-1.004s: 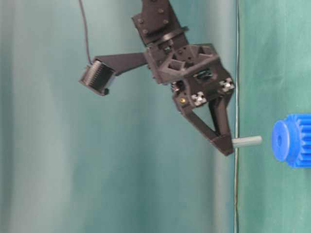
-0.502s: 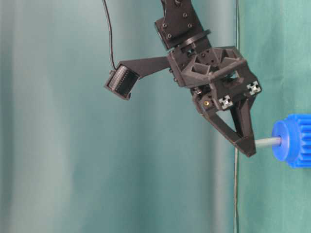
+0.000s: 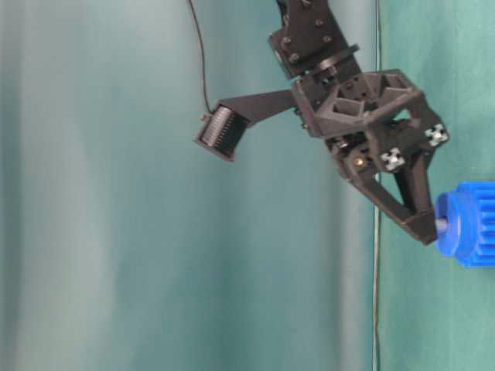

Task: Insert the shaft placed at a random location into the center hole of the small gear at another random location.
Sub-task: 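Align the shaft tip above the gear hole with the right gripper, then lower the shaft into the gear's center hole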

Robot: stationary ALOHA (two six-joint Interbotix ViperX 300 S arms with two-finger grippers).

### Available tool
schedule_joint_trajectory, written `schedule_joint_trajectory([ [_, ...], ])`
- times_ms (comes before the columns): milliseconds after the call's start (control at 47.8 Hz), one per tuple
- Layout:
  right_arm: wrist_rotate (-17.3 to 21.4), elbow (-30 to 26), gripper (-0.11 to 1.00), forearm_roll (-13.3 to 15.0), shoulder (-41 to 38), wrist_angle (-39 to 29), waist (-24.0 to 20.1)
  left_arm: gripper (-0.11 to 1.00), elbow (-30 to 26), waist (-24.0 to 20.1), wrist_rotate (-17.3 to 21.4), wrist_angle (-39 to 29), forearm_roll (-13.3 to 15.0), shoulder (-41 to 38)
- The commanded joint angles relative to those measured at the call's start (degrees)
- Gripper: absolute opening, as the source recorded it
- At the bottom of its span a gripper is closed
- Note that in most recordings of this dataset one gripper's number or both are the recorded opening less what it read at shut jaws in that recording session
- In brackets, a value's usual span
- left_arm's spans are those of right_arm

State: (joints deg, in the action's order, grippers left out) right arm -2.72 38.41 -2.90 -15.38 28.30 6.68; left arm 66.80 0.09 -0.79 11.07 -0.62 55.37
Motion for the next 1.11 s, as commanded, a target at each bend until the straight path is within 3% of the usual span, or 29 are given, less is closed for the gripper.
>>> schedule_joint_trajectory([
  [0,0.1,-0.6,0.14,-0.4,0.7,1.1,0.1,0.00,-1.1,0.0,-0.1,0.4,-0.1,-0.4],
  [962,0.4,0.0,0.14,-0.6,0.5,0.4,0.0,0.00,-1.1,0.0,-0.1,0.4,-0.1,-0.6],
  [1025,0.4,-0.1,0.20,-0.7,0.5,0.4,0.0,0.00,-1.0,0.0,-0.1,0.4,-0.1,-0.7],
  [1088,0.4,0.0,0.37,-0.7,0.5,0.4,0.0,0.00,-1.1,0.0,-0.1,0.4,-0.1,-0.6],
])
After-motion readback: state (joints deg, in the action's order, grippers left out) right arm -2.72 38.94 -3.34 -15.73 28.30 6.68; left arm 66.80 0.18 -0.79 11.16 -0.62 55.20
